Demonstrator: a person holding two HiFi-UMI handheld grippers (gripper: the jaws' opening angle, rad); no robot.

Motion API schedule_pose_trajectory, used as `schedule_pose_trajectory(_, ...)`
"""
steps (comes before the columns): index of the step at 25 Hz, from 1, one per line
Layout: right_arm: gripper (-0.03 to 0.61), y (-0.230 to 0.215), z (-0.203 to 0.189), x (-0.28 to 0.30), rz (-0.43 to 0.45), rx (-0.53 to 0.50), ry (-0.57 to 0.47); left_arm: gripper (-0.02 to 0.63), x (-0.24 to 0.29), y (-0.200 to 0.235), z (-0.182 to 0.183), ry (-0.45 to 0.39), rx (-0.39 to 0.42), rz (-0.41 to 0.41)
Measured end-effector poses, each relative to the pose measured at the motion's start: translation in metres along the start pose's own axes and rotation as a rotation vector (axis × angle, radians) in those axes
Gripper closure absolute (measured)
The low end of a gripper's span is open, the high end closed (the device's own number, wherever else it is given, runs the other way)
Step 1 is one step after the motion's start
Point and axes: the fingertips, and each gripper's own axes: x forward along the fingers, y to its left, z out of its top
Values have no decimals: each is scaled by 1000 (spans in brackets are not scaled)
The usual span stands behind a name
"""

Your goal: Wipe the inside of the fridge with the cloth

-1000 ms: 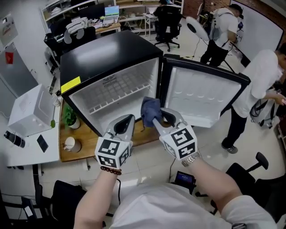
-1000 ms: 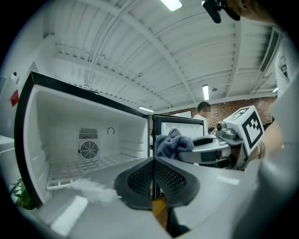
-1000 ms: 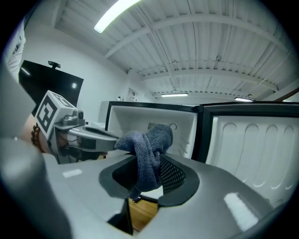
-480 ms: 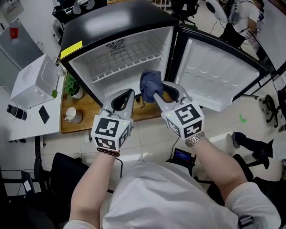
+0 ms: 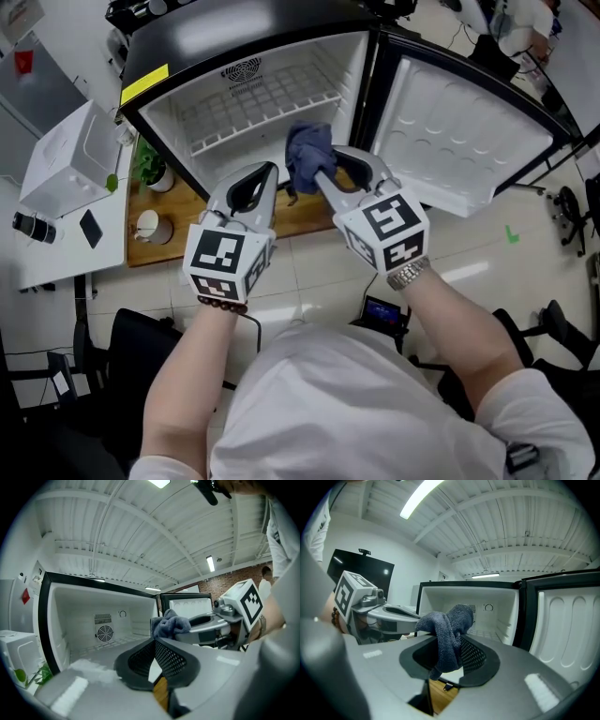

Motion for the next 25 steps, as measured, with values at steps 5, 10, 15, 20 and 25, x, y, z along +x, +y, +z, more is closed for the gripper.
schedule_pose_trajectory(5,468,7,0,-1,4,1,0,609,-5,-1,3,-6,10,1)
schedule_pose_trajectory(10,468,15,-5,-3,13,3,7,609,-12,-2,3,-11,15,9)
schedule_pose_trajectory(15,468,20,-9,-10,14,6,16,609,-18,-8,-2,2,2,13)
schedule_pose_trajectory(20,468,25,-13,-13,20,7,23,609,-22,-8,-4,7,-5,28)
schedule_pose_trajectory(25,468,25,-13,-13,21,10,16,609,-24,-2,-5,-6,-8,50)
